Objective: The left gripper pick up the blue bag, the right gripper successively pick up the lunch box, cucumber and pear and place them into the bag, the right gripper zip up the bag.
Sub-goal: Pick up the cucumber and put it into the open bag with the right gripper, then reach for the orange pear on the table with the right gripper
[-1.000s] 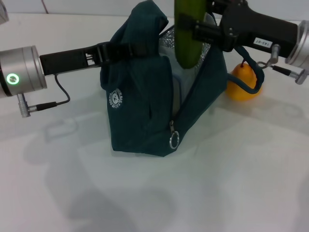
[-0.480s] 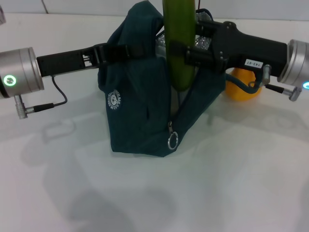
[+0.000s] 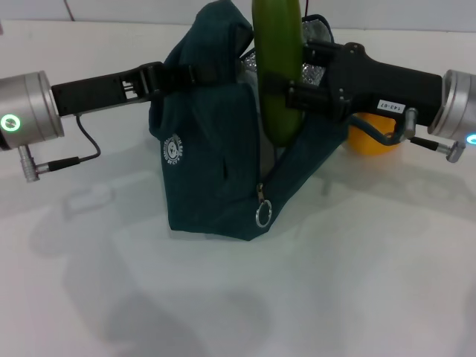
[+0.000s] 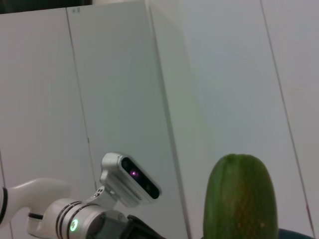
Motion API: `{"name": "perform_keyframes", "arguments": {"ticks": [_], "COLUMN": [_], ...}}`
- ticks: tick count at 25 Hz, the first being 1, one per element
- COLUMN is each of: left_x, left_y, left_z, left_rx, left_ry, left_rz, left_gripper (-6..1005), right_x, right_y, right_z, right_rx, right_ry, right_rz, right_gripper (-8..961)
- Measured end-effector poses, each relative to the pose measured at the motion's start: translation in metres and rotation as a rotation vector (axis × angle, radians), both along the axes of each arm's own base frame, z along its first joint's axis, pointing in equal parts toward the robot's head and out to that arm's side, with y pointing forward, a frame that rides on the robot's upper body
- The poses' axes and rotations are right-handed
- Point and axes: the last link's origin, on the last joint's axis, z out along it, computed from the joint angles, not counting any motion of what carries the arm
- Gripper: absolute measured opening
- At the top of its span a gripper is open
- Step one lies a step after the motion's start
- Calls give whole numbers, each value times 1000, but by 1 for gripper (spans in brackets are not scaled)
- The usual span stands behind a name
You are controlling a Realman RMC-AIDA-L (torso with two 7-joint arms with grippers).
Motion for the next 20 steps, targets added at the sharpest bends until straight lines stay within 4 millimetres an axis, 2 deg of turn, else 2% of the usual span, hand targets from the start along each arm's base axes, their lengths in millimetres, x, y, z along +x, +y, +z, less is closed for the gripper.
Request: {"name": "perform_keyframes", "arguments": {"ticks": [6,9,13,20], "left_x": [0,0,-1,-9], "left_y": [0,0,0,-3], "left_z": [1,1,1,4], "left_rx": [1,1,3,15], "left_ry": [1,0,-1,1], "left_rz": [0,0,3,29], "left_gripper": [43,43,43,44], "right_x": [0,-1,2,21], "right_y": [1,1,1,-1], "right_z": [0,0,7,45], "right_rx": [5,2,23,173], "right_ry": [-2,-5,4,15], "right_rz": [-5,0,4,-20], "right_gripper": [598,809,813,817]}}
